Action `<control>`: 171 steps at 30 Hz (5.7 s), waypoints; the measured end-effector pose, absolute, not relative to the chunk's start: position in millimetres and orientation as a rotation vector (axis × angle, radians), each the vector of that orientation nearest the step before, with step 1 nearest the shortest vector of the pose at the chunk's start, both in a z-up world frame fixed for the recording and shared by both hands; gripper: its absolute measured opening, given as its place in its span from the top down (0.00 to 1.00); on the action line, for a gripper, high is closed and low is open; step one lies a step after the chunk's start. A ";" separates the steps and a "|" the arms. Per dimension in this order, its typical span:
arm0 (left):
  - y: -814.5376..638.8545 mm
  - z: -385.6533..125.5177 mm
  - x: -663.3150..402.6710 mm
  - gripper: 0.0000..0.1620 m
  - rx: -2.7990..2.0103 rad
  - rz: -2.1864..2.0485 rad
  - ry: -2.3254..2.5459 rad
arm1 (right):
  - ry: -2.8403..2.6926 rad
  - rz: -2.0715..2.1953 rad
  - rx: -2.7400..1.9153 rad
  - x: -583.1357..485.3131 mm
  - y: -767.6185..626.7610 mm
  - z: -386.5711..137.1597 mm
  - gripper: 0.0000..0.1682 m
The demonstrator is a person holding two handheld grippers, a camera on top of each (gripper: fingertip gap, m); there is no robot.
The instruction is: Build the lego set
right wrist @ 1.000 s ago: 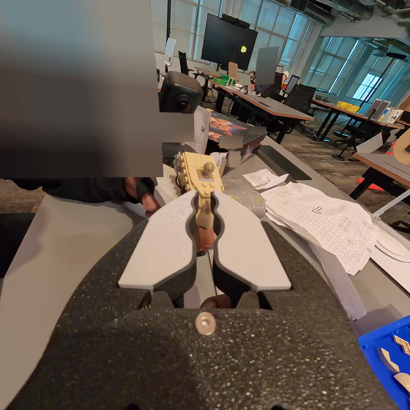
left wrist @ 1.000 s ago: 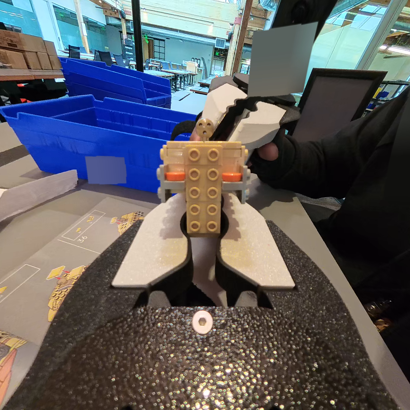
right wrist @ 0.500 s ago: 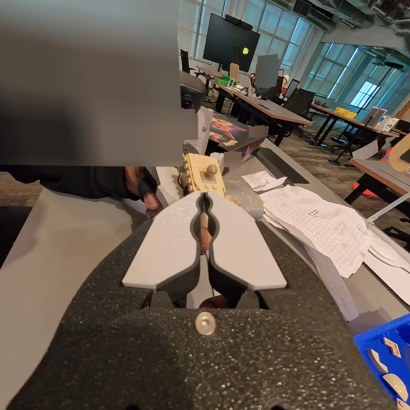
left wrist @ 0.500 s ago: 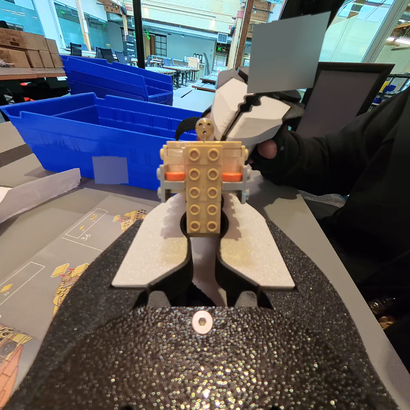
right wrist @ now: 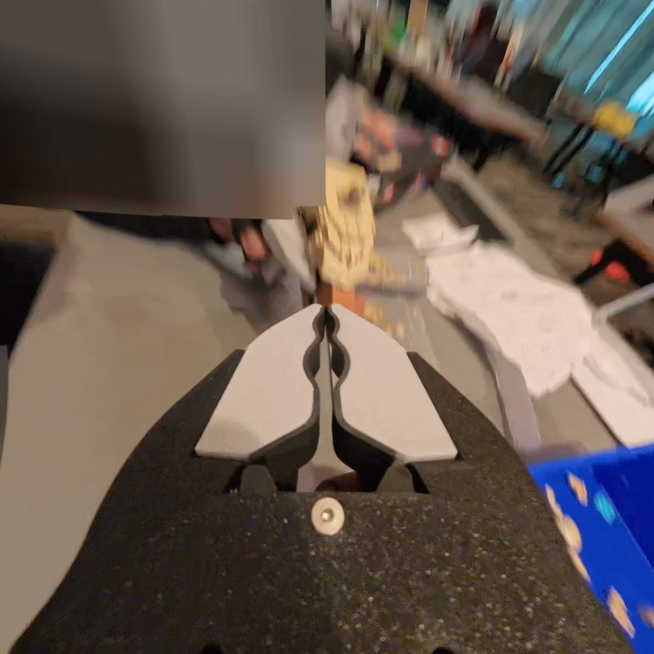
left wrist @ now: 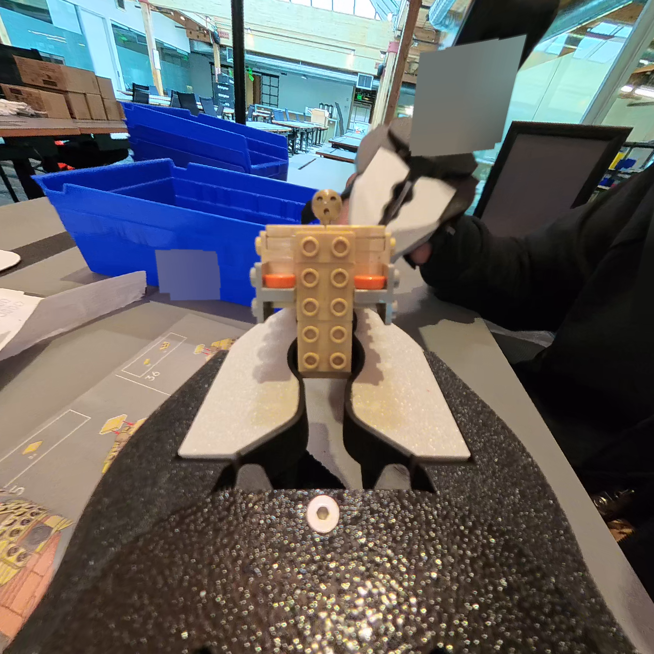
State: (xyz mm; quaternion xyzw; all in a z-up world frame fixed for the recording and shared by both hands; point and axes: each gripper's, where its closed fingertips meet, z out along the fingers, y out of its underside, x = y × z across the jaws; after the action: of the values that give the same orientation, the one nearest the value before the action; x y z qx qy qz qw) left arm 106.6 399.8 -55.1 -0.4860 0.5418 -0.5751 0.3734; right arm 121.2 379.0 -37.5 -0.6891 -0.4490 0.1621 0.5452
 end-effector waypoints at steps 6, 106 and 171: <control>398.0 -56.1 106.9 0.89 -1.233 -1.479 1.405 | -1.103 0.240 -1.793 142.4 388.9 -72.2 0.91; 436.7 -71.6 68.8 0.76 -1.237 -0.953 1.667 | -1.111 0.578 -1.609 151.1 310.9 -92.3 0.85; 421.6 -153.8 171.5 0.78 -1.597 -0.769 1.785 | -0.834 0.728 -1.780 176.5 330.7 -101.1 0.89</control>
State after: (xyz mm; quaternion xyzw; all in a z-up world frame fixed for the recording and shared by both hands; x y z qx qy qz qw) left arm 171.5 421.6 -153.8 -0.6039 0.6752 -0.2907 0.3080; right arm 176.5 330.7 -101.1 -0.7356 -0.3449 0.3009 0.4993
